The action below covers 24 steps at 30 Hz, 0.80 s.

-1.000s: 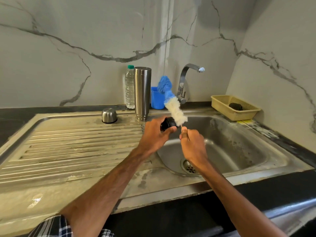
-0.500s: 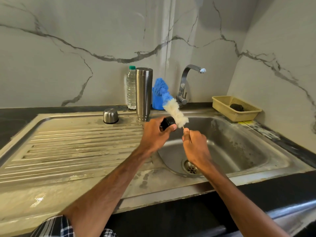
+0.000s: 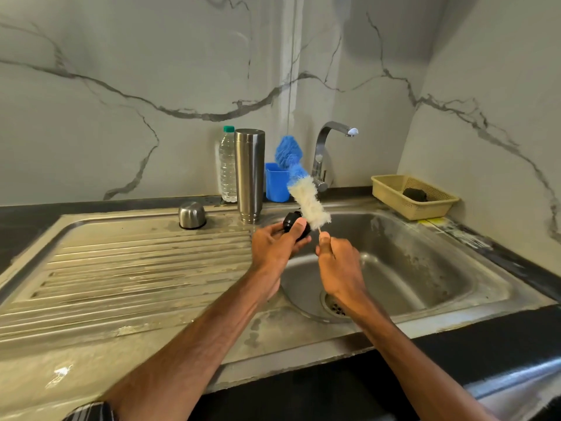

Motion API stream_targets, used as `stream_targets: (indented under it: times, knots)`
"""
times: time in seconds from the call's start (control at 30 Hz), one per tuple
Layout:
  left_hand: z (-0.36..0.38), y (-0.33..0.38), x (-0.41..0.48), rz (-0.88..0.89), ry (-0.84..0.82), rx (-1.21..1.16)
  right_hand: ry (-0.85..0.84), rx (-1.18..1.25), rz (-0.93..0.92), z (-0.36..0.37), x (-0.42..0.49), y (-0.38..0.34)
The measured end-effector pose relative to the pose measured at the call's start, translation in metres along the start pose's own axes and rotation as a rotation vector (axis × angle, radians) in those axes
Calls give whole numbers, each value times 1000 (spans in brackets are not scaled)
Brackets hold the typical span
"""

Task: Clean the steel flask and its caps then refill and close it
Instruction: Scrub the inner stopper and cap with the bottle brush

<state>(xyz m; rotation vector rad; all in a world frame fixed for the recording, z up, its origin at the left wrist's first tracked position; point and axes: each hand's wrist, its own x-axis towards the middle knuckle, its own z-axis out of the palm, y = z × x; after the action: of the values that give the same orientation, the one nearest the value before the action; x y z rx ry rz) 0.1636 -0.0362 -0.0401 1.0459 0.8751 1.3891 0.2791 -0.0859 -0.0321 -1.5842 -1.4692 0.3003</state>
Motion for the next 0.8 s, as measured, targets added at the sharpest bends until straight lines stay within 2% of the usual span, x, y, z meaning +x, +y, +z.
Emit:
stream_targets:
  times: [0.07, 0.13, 0.27, 0.4, 0.6, 0.8]
  knots:
    - [1, -1, -3, 12, 0, -18, -44, 189, 119, 0, 3, -1]
    - [3, 1, -3, 43, 9, -1, -127, 503, 295, -3, 6, -7]
    - [-9, 3, 5, 214, 60, 251, -338, 791, 475, -14, 2, -13]
    - [-12, -1, 7, 349, 28, 357, -434, 926, 585, -19, 10, -11]
    - [-17, 4, 12, 438, 13, 428, -506, 1023, 664, -24, 12, -7]
    - [-9, 8, 4, 506, -98, 471, -480, 1125, 741, -26, 23, -1]
